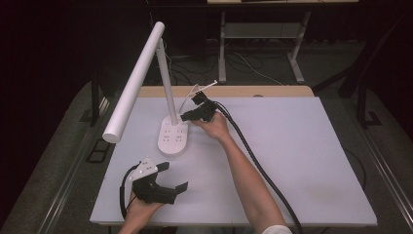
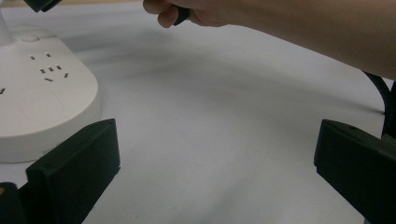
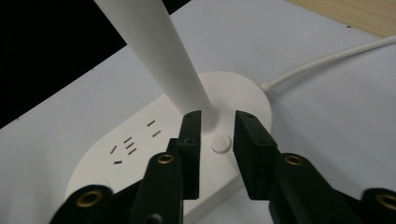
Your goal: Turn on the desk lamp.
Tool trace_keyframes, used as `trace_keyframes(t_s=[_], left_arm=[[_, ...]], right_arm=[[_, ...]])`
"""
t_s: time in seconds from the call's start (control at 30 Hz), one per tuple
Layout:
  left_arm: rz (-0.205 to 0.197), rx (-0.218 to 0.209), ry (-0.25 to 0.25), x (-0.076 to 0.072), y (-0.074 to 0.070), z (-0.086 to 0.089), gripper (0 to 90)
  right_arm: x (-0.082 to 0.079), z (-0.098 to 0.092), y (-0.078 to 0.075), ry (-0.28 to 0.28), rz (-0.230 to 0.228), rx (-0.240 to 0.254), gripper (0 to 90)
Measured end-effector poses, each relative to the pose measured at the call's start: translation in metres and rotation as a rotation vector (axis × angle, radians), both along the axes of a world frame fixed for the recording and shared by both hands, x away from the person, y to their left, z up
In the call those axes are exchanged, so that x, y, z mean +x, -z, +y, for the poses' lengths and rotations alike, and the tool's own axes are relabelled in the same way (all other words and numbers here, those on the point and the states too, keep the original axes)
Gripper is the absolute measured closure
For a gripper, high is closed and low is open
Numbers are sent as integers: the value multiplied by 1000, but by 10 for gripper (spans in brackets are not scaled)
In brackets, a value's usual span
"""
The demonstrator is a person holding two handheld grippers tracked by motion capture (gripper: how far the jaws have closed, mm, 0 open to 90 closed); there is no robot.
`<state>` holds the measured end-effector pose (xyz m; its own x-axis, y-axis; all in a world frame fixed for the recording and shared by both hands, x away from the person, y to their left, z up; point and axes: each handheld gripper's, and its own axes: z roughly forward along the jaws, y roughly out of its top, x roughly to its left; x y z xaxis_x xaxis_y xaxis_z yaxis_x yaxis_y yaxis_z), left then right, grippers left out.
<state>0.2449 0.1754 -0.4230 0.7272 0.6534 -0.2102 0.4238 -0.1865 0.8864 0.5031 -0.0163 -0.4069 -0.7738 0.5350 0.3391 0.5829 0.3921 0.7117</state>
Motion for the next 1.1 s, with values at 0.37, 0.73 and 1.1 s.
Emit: trace_keyframes(t_s=[0.37, 0.73, 1.1], left_arm=[[-1, 4, -5, 2, 1, 1, 0], [1, 1, -17, 4, 1, 3, 0], [2, 2, -29, 4, 1, 5, 0]], right_arm=[[4, 5, 13, 11, 16, 24, 897], [9, 10, 23, 19, 37, 35, 897], [6, 14, 26, 29, 40, 30, 900]])
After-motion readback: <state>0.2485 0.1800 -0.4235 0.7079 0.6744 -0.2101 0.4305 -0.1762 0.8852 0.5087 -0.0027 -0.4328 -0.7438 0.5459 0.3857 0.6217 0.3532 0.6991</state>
